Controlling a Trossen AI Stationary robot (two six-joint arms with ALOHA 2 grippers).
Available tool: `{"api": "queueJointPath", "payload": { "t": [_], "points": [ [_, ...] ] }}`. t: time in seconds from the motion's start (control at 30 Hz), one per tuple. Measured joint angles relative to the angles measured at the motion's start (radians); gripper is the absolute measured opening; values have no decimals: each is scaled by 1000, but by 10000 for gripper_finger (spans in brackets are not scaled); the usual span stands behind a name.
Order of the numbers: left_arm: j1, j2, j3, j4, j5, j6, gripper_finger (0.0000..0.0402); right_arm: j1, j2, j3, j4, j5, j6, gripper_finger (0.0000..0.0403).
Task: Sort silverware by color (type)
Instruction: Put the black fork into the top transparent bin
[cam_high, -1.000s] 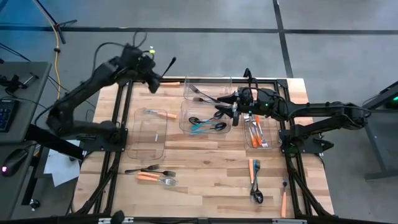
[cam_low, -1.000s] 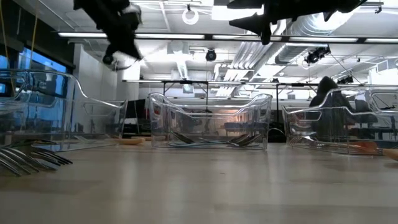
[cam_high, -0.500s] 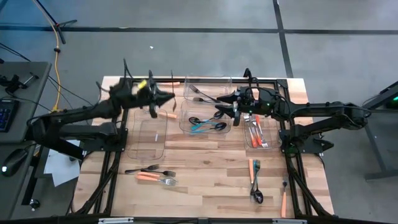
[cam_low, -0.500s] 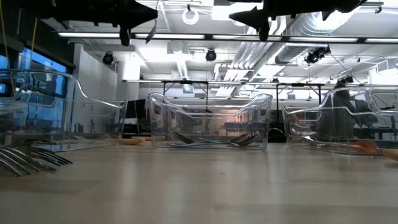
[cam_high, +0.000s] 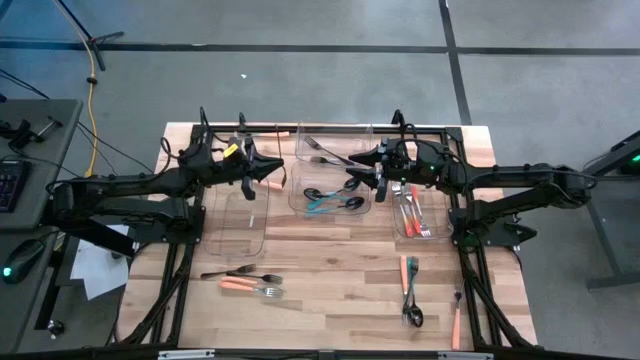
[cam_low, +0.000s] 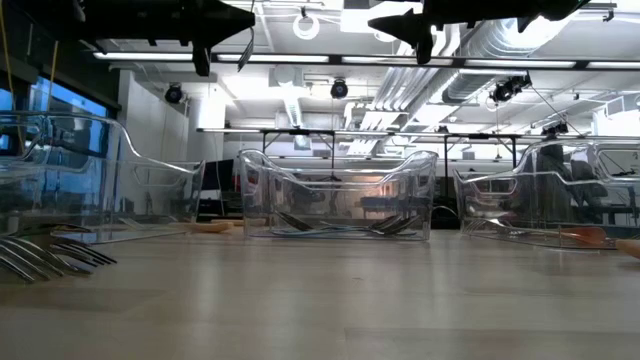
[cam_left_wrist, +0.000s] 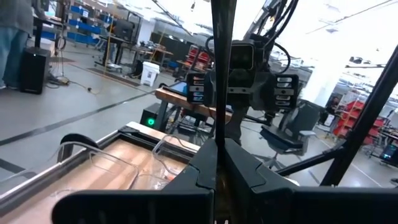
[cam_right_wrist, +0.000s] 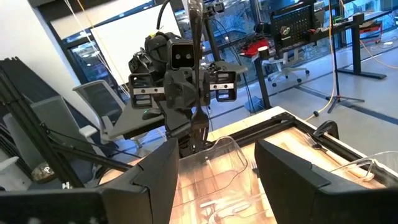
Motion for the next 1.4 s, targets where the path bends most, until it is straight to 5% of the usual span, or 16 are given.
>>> {"api": "queueJointPath", "payload": {
  "t": [0.33,0.73,1.07,1.2,1.4],
  "points": [
    [0,71,8,59,-16,52,0,0,49,11,27,0,115,197],
    [-53,370,181,94,11,63,0,-9,305,250,8,-16,25,197],
    [-57,424,200,112,7,55,0,-14,360,340,-84,-19,21,191],
    [-56,424,200,114,7,79,0,-14,360,339,-102,-10,46,148],
    [-56,424,200,113,3,79,1,-14,360,339,-113,12,45,18]
  ]
}}
